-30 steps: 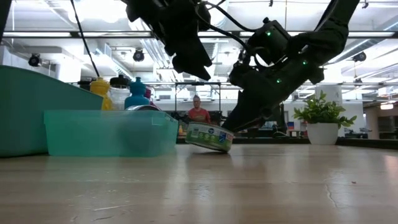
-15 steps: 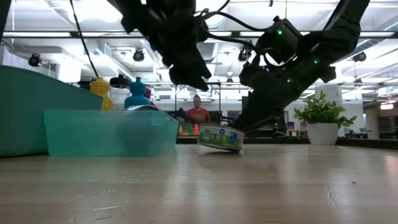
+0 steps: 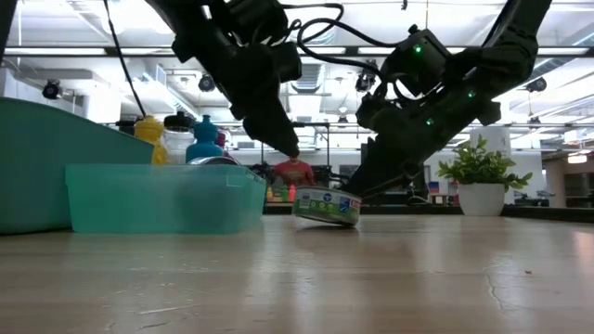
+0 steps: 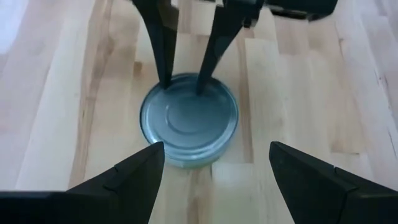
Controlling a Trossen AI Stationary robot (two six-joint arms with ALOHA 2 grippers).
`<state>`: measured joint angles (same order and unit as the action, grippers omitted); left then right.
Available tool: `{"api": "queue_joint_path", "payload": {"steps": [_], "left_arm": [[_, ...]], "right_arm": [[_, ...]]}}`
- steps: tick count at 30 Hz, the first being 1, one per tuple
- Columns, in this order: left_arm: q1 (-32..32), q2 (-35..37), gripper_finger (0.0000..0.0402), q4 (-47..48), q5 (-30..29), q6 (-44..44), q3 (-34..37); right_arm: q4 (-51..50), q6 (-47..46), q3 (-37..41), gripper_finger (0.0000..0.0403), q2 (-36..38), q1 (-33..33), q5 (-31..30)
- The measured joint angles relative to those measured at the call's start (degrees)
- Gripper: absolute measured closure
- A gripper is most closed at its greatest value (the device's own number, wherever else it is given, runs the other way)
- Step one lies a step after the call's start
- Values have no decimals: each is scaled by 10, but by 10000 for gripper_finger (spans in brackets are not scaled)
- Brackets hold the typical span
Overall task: Pick & Place Food Item
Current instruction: Put the green tuna can into the light green bin
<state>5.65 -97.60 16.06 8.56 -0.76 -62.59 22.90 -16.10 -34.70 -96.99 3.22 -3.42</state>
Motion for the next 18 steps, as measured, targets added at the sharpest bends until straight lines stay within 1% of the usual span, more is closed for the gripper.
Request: {"api": "queue_joint_path", "payload": {"steps": [6,10,13,16,18], "left_arm": [[0,-8,106,-36,0,6,-2],[0,-35,106,-35,0,7,-10],[1,-65,106,9,0,20,-35],[4,-85,106,80,0,16,-73],[5,-86,106,91,0,9,-87]], "right_arm": [[0,2,0,256,0,0,-2],[2,2,2,256,0,0,-2],[3,2,3,256,0,0,-2],[3,2,5,256,1,0,-3],[4,2,6,256,1,0,-4]]}}
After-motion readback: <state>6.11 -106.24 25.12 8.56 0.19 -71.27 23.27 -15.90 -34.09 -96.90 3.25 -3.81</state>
